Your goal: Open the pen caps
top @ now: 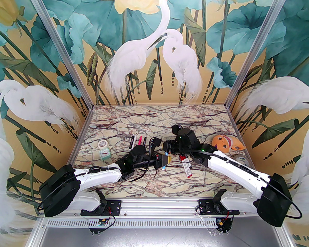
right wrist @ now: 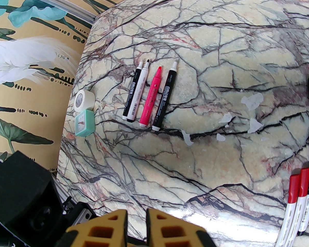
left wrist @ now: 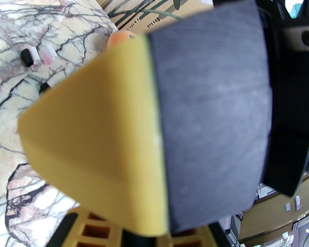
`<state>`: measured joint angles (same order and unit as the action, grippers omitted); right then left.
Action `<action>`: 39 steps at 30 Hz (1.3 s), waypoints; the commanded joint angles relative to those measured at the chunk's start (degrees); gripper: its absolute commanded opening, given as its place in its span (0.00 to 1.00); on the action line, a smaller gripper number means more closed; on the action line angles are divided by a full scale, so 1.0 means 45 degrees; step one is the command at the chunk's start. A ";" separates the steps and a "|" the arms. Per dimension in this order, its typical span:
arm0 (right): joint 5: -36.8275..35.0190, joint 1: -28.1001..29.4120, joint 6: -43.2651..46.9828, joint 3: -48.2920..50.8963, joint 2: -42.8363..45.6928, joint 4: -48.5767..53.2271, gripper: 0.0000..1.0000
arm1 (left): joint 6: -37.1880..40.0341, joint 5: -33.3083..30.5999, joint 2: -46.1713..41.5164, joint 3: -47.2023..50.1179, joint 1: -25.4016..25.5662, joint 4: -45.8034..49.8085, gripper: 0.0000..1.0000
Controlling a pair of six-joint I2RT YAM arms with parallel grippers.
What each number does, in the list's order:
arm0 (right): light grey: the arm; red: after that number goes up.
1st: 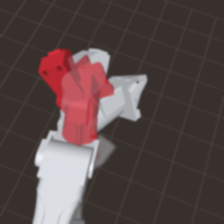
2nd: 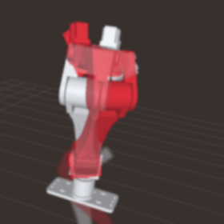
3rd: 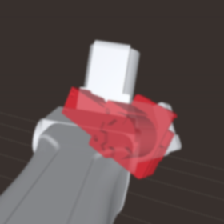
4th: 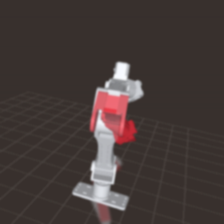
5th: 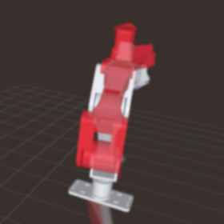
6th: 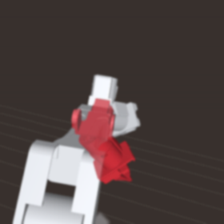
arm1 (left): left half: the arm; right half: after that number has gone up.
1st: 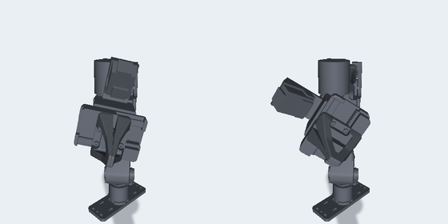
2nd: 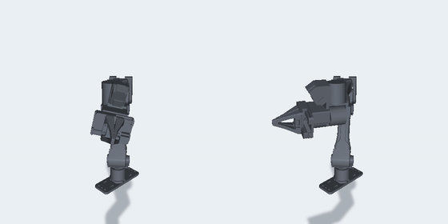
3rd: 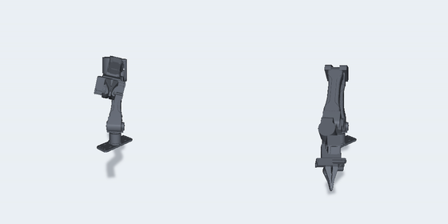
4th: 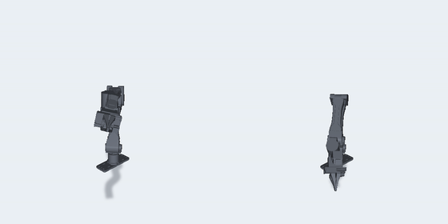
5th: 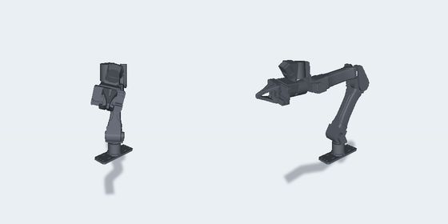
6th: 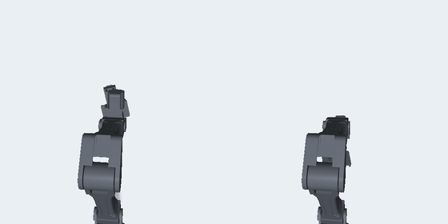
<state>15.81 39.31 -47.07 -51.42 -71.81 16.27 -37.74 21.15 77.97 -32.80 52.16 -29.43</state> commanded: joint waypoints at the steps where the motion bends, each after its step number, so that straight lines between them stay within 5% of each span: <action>1: -0.1455 -0.1114 0.0284 -0.0744 -0.0121 -0.1150 0.12 | 0.0358 0.1161 -0.0087 0.0352 0.0605 0.0878 0.00; 27: -0.2603 -0.1581 0.0782 -0.0311 0.0368 -0.2028 0.12 | 0.0261 0.1883 0.0500 0.0873 0.1040 -0.0615 0.00; 39: -0.1709 -0.1581 0.0964 -0.0311 0.0508 -0.1752 0.12 | 0.0283 0.0971 0.0077 0.0590 0.1045 -0.0023 0.00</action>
<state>7.33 31.92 -44.25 -52.25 -70.48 8.78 -37.41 26.94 79.92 -28.99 56.97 -31.05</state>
